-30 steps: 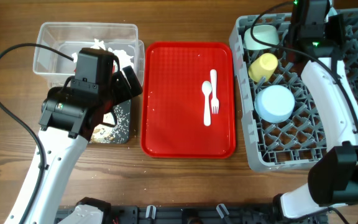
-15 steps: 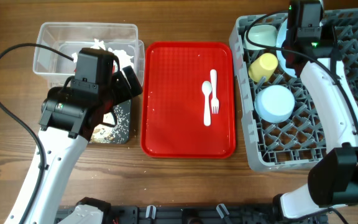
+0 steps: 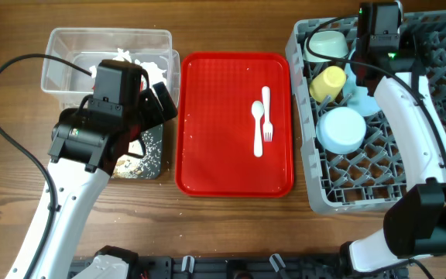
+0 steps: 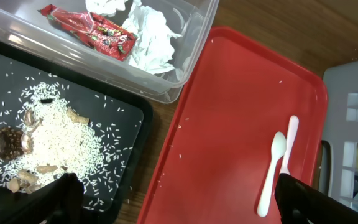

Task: Sort waste into correct bins and load items into the dishwasher rack
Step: 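Lift the light-blue plate and stand it upright in the rack, then reach right gripper to the white fork and grasp it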

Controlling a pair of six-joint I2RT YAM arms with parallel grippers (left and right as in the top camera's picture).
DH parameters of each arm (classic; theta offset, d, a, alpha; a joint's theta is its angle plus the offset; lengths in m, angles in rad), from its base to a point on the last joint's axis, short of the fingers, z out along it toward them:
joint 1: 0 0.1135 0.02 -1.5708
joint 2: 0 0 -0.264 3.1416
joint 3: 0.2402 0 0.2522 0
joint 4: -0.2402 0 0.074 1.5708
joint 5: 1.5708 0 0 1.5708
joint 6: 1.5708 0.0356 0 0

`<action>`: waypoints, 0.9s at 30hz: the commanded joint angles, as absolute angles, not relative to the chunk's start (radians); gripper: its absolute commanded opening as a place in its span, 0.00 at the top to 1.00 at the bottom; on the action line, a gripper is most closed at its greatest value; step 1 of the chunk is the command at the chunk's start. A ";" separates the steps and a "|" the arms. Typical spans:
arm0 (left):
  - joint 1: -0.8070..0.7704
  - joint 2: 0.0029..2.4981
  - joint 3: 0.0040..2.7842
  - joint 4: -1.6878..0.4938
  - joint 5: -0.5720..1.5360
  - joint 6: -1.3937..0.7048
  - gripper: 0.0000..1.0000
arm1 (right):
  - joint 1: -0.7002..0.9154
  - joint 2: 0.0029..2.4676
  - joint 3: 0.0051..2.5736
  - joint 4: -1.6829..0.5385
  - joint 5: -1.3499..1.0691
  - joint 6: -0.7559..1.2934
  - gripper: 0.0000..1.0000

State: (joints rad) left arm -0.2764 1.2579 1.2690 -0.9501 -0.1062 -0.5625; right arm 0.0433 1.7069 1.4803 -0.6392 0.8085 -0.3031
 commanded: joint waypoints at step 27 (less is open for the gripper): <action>-0.270 1.258 1.274 -0.949 -0.102 -0.558 0.00 | 0.313 1.642 1.337 -0.809 -0.200 0.408 0.27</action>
